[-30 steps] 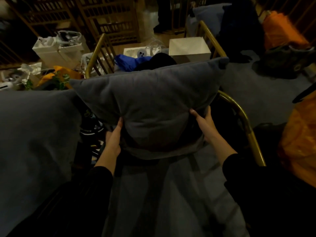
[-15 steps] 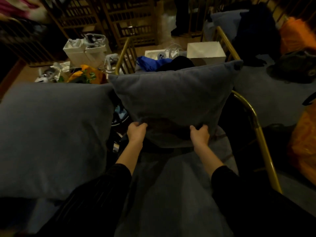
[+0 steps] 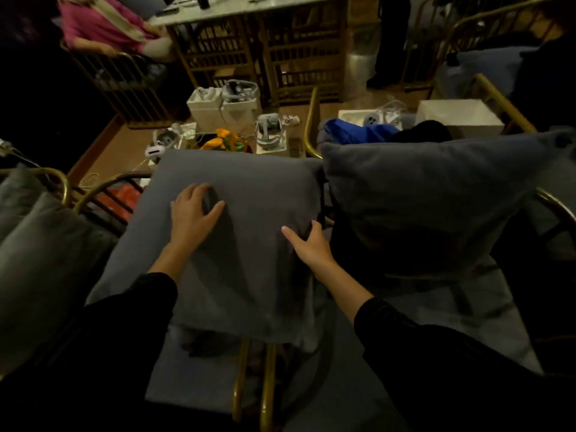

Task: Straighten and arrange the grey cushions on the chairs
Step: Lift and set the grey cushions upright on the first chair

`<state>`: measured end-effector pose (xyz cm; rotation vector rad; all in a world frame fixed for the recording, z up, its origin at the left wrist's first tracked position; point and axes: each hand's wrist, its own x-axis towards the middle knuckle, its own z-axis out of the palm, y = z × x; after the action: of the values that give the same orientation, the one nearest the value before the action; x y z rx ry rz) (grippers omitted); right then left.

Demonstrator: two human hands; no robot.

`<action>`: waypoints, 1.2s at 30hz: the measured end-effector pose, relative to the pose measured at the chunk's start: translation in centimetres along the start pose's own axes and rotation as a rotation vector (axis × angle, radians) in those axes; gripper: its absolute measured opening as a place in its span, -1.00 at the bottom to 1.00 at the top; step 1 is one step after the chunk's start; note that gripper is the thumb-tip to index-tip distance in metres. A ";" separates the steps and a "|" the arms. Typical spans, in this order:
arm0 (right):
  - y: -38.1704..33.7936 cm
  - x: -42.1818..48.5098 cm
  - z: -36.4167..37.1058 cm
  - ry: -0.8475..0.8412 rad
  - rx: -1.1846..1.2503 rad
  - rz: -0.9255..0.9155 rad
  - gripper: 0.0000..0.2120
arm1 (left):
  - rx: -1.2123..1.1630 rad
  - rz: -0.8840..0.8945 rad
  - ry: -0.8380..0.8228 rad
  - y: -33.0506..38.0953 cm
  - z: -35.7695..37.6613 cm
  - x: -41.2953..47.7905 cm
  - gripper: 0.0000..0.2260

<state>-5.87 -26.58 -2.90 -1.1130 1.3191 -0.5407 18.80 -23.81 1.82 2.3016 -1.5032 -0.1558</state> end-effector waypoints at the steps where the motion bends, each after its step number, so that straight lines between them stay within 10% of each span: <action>1: -0.1 0.1 1.2 0.013 0.024 0.000 -0.06 | 0.012 -0.074 -0.023 -1.8 -0.9 0.6 -0.51; 9: 1.1 -0.2 4.1 0.129 0.171 -0.034 0.03 | -0.440 -0.623 -0.209 -12.5 -4.1 0.9 0.08; 14: 1.3 -2.1 4.7 0.140 0.209 -0.128 -0.03 | -0.634 -0.771 -0.102 -11.8 -4.7 -0.7 -0.07; 25: 5.2 -12.4 -2.5 0.297 0.321 -0.166 -0.20 | -0.632 -0.467 0.048 -2.9 -6.7 -14.2 -0.10; 36: 15.9 -25.3 -20.9 0.587 0.201 0.073 -0.26 | -0.653 -0.264 -0.327 11.4 2.9 -27.9 0.11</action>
<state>-35.53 -5.43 -1.88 -0.7581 1.7528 -0.9706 -3.55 -3.45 0.26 1.9655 -1.0464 -0.9787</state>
